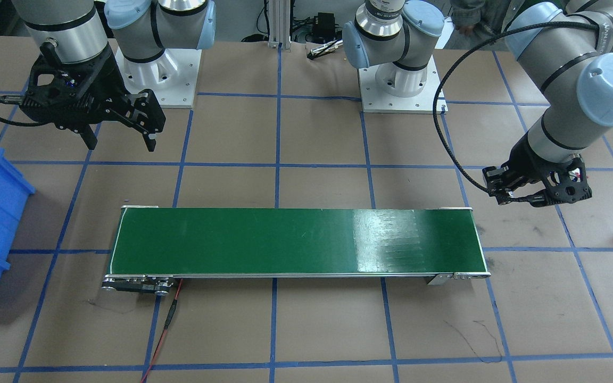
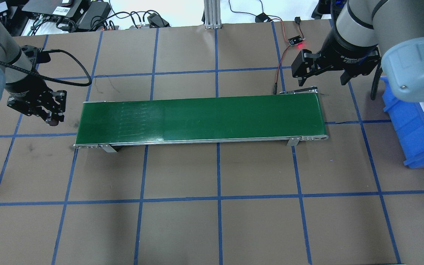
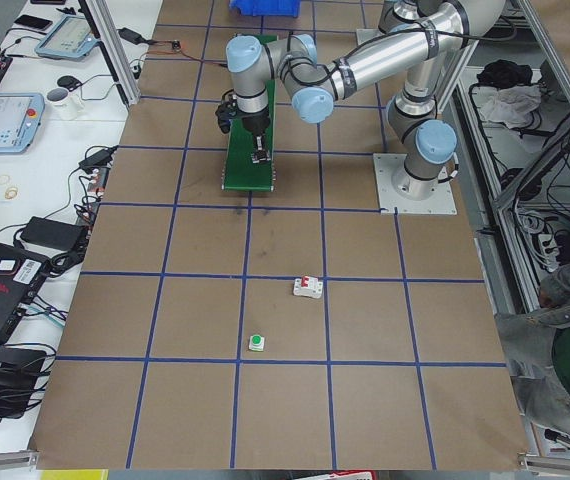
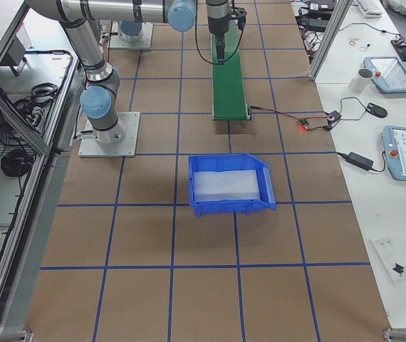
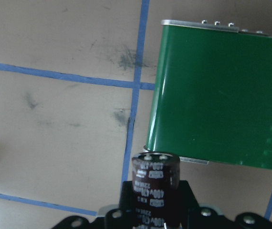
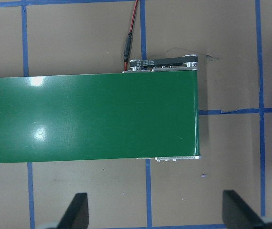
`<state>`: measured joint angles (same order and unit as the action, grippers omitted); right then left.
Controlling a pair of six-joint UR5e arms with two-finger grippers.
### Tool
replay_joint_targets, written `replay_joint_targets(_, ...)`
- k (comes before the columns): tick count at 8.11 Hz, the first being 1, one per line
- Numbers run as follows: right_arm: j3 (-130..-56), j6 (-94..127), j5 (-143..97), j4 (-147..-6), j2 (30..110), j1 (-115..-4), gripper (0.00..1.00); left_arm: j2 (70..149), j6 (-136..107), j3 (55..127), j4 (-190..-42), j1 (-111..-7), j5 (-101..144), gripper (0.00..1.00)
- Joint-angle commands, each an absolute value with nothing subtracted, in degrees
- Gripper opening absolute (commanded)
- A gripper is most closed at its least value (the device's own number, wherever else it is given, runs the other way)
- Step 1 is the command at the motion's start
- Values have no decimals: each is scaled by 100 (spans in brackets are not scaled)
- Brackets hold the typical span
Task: Move capacitor from left to right
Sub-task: 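Lift the capacitor with the left gripper and carry it over the conveyor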
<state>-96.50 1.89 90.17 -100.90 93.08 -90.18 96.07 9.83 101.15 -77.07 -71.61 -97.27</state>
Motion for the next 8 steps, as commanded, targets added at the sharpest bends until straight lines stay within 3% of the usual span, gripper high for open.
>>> replay_joint_targets(1, -9650, 185, 9018, -10090, 9308, -9018, 100, 10079, 203, 10099, -7664, -7425, -9186, 0)
replay_joint_targets(6, -9650, 185, 9018, -10090, 9308, -9018, 100, 10783, 756, 10116, -6770, -8015, -9176, 0)
replay_joint_targets(8, -9650, 185, 9018, -10090, 9308, -9018, 100, 10924, 825, 10099, -6637, -8033, -9193, 5)
